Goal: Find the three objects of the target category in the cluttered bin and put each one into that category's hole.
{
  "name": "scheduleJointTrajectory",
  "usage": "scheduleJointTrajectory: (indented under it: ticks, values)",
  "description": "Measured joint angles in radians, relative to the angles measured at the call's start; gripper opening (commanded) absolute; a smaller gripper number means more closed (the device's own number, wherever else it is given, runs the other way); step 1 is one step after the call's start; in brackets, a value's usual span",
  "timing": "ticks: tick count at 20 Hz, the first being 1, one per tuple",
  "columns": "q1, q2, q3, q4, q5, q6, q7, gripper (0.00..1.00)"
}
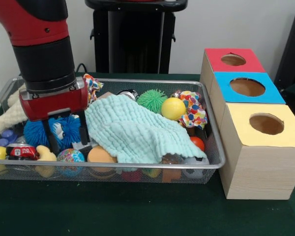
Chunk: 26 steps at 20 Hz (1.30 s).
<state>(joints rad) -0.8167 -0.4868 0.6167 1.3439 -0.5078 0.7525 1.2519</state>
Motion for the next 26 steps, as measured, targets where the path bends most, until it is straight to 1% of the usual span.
scheduleJointTrajectory:
  ticks: [10, 26]
  values:
    - [0.015, -0.044, -0.014, 0.000, -0.020, 0.000, 0.000, 1.00]
    - [0.004, -0.051, -0.018, -0.007, -0.022, 0.000, 0.000, 1.00]
